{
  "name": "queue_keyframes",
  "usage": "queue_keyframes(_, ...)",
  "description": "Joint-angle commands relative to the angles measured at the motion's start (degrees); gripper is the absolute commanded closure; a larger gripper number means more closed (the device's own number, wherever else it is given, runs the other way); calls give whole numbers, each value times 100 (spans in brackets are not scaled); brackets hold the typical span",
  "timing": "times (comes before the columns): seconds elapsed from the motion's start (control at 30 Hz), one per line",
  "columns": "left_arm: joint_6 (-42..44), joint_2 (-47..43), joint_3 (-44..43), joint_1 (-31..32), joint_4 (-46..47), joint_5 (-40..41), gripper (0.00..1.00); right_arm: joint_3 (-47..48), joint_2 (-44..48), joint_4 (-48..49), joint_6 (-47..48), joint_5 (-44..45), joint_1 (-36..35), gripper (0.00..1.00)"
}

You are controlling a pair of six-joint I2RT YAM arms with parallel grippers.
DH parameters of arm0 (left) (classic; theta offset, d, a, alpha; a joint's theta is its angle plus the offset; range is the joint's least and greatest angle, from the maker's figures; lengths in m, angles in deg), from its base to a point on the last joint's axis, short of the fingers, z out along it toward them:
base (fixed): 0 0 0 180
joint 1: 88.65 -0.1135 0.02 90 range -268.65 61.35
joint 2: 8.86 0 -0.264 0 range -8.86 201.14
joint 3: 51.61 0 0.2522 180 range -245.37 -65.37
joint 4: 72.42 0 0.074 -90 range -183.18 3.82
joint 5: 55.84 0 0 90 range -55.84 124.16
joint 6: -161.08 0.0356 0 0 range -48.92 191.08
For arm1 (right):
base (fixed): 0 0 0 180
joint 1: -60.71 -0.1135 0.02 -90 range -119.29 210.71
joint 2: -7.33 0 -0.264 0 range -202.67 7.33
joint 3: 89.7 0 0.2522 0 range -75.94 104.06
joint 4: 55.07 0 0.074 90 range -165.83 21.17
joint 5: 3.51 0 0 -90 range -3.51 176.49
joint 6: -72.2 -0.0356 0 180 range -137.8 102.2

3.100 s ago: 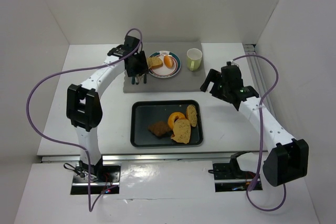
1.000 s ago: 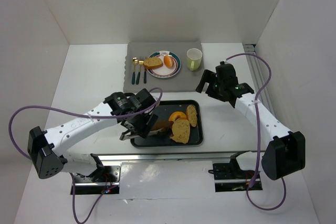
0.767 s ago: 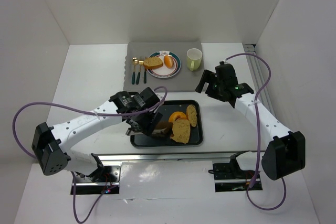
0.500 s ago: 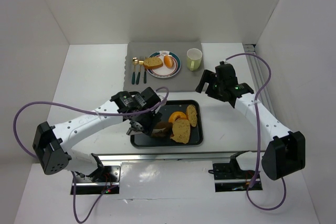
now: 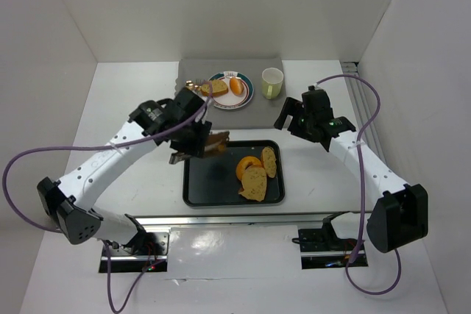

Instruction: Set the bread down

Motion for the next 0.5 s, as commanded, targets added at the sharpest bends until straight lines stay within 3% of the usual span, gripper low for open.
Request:
queue_keyframes(0.0,84,179,-504,-562,611,158,70,-72,261,453,-82,85,-57,0)
queue_keyframes(0.2,138,1442,-1813,-1485,1659,-52,70,130,139,296,75,287,-57,0)
queue_keyframes(0.47,-56,2998,-2754,-1759,2285,-632,72,367,138,173,32,393,-57,0)
